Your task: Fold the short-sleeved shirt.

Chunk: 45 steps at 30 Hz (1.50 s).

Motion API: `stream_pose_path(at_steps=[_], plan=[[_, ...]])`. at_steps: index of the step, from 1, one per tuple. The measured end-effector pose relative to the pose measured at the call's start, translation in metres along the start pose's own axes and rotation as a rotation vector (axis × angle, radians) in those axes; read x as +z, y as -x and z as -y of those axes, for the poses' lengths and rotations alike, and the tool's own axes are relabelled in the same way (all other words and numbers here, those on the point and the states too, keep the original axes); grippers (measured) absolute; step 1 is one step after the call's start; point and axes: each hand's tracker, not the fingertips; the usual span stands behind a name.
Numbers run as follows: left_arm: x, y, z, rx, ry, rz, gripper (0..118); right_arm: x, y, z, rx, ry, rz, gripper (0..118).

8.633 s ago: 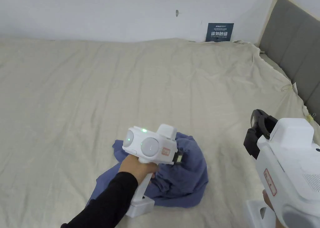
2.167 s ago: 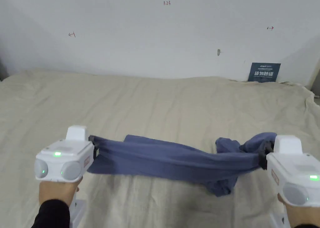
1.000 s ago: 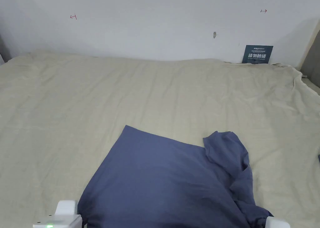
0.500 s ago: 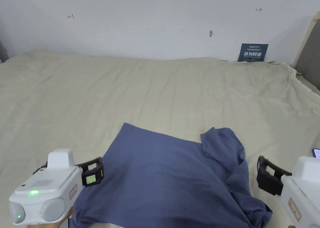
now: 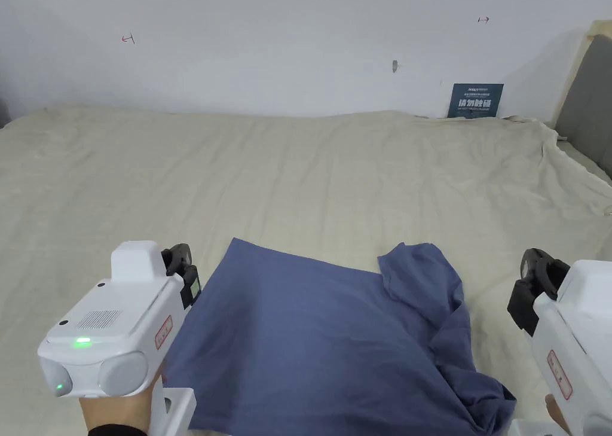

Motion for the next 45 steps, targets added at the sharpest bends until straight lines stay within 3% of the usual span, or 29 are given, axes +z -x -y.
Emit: stream_pose_path(at_steps=[11,22,25,28,29,30,37,39,42,44,45], plan=[[-0.064,-0.006,-0.008,-0.055,0.135,0.082,0,-0.029,-0.004,0.000,0.003,0.024,-0.001,0],[-0.259,0.014,-0.014,-0.061,0.407,0.069,0,-0.093,-0.017,0.015,0.013,0.101,0.033,0],[-0.296,0.003,-0.018,-0.045,0.548,0.061,22,-0.115,-0.024,0.023,0.007,0.135,0.057,0],[-0.344,0.010,-0.003,0.000,0.637,0.060,77,-0.134,-0.029,0.032,0.006,0.161,0.076,0],[-0.355,0.010,0.003,0.000,0.656,0.058,91,-0.139,-0.030,0.035,0.007,0.168,0.080,0],[-0.366,0.011,0.008,-0.011,0.673,0.054,95,-0.145,-0.032,0.038,0.007,0.176,0.083,0],[-0.400,0.006,0.045,-0.091,0.748,0.037,91,-0.176,-0.038,0.062,0.008,0.238,0.089,0],[-0.409,0.009,0.057,-0.141,0.777,0.038,61,-0.180,-0.037,0.066,0.005,0.250,0.088,0],[-0.404,0.003,0.054,-0.133,0.749,0.058,42,-0.181,-0.035,0.066,-0.006,0.261,0.081,0],[-0.396,-0.004,0.050,-0.141,0.735,0.067,10,-0.184,-0.034,0.065,-0.012,0.277,0.074,0],[-0.394,-0.008,0.050,-0.150,0.734,0.070,6,-0.184,-0.034,0.063,-0.016,0.286,0.073,0]])
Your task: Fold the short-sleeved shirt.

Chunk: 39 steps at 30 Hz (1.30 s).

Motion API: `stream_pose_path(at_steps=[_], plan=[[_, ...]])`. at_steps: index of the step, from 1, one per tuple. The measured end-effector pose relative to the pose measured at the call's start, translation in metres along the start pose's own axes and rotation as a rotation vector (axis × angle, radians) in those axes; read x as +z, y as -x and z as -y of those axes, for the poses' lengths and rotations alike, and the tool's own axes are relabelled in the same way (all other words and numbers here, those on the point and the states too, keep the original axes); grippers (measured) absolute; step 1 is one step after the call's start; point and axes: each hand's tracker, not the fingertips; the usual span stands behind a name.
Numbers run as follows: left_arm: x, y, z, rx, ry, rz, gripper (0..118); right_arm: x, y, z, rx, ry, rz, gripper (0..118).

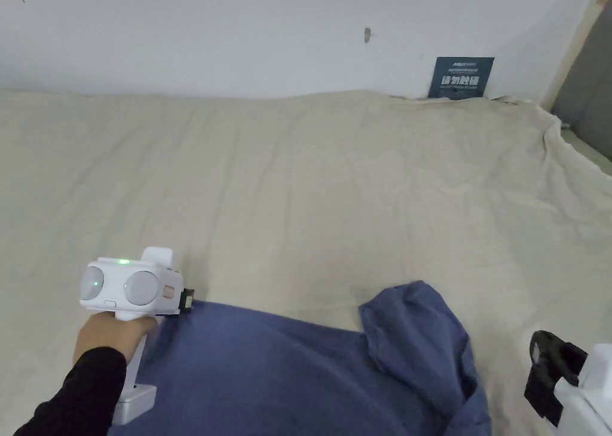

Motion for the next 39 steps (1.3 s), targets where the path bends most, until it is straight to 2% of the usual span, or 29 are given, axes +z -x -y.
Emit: stream_pose_path(at_steps=[2,5,6,7,10,11,12,15,17,18,22,24,26,27,28,29,31,32,34,39], plan=[[0.011,-0.006,0.006,-0.058,-0.051,-0.032,4,-0.005,-0.001,-0.004,-0.017,0.050,-0.012,0],[0.032,-0.006,0.011,-0.033,-0.110,-0.008,3,-0.020,-0.007,-0.009,-0.017,0.124,-0.048,1],[0.044,-0.008,0.015,-0.027,-0.136,0.012,3,-0.025,-0.007,-0.011,-0.014,0.134,-0.051,3],[0.054,-0.008,0.016,-0.021,-0.147,0.020,3,-0.032,-0.006,-0.013,-0.013,0.155,-0.056,10],[0.086,-0.007,0.016,-0.016,-0.174,0.039,3,-0.059,-0.005,-0.015,0.019,0.260,-0.058,73],[0.094,-0.006,0.017,-0.014,-0.177,0.044,3,-0.067,-0.003,-0.015,0.034,0.279,-0.052,89],[0.102,-0.006,0.018,-0.009,-0.185,0.051,3,-0.077,-0.002,-0.012,0.037,0.274,-0.045,92],[0.111,-0.001,0.019,-0.014,-0.240,0.067,3,-0.105,-0.001,0.000,0.088,0.342,-0.005,89],[0.117,-0.001,0.020,-0.009,-0.244,0.067,3,-0.128,-0.007,0.013,0.096,0.426,0.000,78],[0.119,-0.001,0.020,-0.004,-0.243,0.068,3,-0.135,-0.007,0.019,0.102,0.460,0.008,78],[0.118,0.003,0.024,0.009,-0.246,0.072,3,-0.156,-0.009,0.042,0.068,0.566,0.026,62],[0.117,0.004,0.026,0.014,-0.245,0.074,3,-0.143,0.007,0.049,0.054,0.613,0.036,56],[0.113,0.005,0.028,0.022,-0.242,0.075,3,-0.143,0.008,0.059,0.047,0.602,0.026,42],[0.113,0.006,0.029,0.025,-0.242,0.076,3,-0.139,0.008,0.059,0.001,0.566,0.025,39],[0.113,0.006,0.031,0.027,-0.242,0.077,3,-0.127,0.014,0.051,-0.017,0.573,0.020,30],[0.113,0.007,0.032,0.028,-0.242,0.077,3,-0.123,0.014,0.049,-0.015,0.565,0.006,3],[0.115,0.007,0.032,0.031,-0.242,0.077,3,-0.116,0.017,0.046,0.025,0.547,0.024,3],[0.116,0.008,0.033,0.035,-0.242,0.076,3,-0.103,0.021,0.037,0.021,0.537,-0.003,3],[0.120,0.009,0.035,0.052,-0.249,0.074,3,-0.087,0.023,0.029,0.021,0.495,0.007,3],[0.139,0.019,0.043,0.104,-0.271,0.057,3,-0.047,0.012,-0.009,0.026,0.326,-0.024,3]])
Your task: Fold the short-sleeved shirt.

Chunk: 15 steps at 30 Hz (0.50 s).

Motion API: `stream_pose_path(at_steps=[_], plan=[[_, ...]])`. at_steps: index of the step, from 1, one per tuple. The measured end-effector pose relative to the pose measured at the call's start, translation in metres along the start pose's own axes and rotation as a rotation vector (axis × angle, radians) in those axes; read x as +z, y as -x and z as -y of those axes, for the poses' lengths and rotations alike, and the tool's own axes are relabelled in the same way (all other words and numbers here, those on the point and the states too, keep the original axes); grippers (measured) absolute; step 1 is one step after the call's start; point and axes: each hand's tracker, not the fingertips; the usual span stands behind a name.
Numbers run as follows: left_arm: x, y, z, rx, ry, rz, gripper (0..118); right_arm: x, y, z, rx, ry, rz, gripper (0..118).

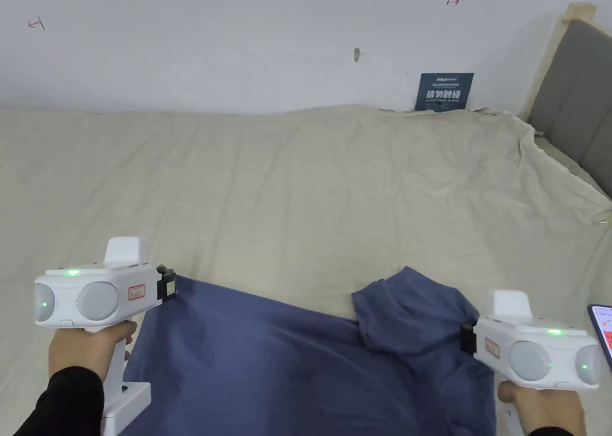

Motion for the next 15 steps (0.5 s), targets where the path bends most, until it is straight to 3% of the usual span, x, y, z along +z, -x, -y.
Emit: stream_pose_path(at_steps=[7,15], plan=[[0.059,0.015,-0.020,0.033,-0.104,-0.057,3,0.065,-0.028,-0.056,0.029,-0.235,-0.020,3],[0.134,0.040,-0.082,0.042,-0.293,-0.122,3,0.121,-0.030,-0.126,0.069,-0.412,-0.053,3]])
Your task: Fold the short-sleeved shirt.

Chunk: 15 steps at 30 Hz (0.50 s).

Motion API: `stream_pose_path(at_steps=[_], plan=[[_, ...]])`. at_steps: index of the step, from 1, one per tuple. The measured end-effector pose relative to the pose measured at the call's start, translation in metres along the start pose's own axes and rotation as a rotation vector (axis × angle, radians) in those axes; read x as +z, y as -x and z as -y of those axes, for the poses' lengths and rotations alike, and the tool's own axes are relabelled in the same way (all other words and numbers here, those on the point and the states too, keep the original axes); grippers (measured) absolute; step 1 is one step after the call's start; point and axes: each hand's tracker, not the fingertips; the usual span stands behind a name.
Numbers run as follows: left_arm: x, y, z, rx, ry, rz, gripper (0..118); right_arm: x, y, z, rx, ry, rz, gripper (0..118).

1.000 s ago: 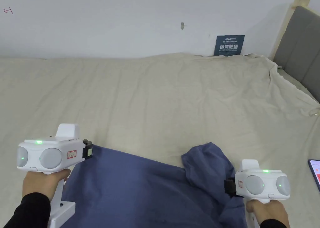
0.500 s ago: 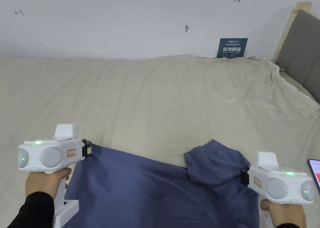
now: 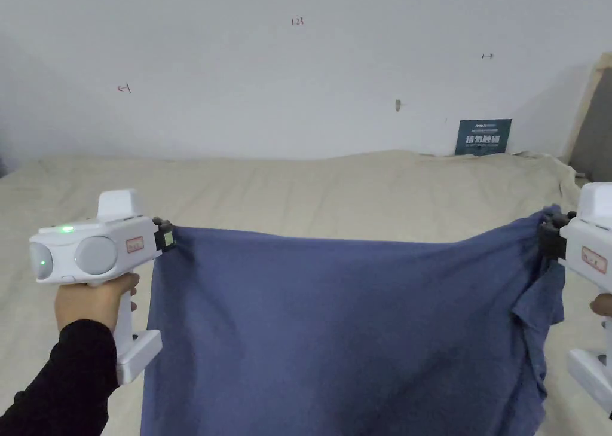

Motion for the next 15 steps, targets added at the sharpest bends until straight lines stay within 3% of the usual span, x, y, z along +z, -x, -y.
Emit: stream_pose_path(at_steps=[8,15], plan=[[0.037,0.001,-0.099,-0.052,-0.160,-0.047,3,0.002,0.012,-0.093,0.062,-0.169,-0.026,3],[0.046,-0.004,-0.172,-0.064,-0.273,-0.074,2,-0.002,0.005,-0.172,0.060,-0.302,-0.041,3]])
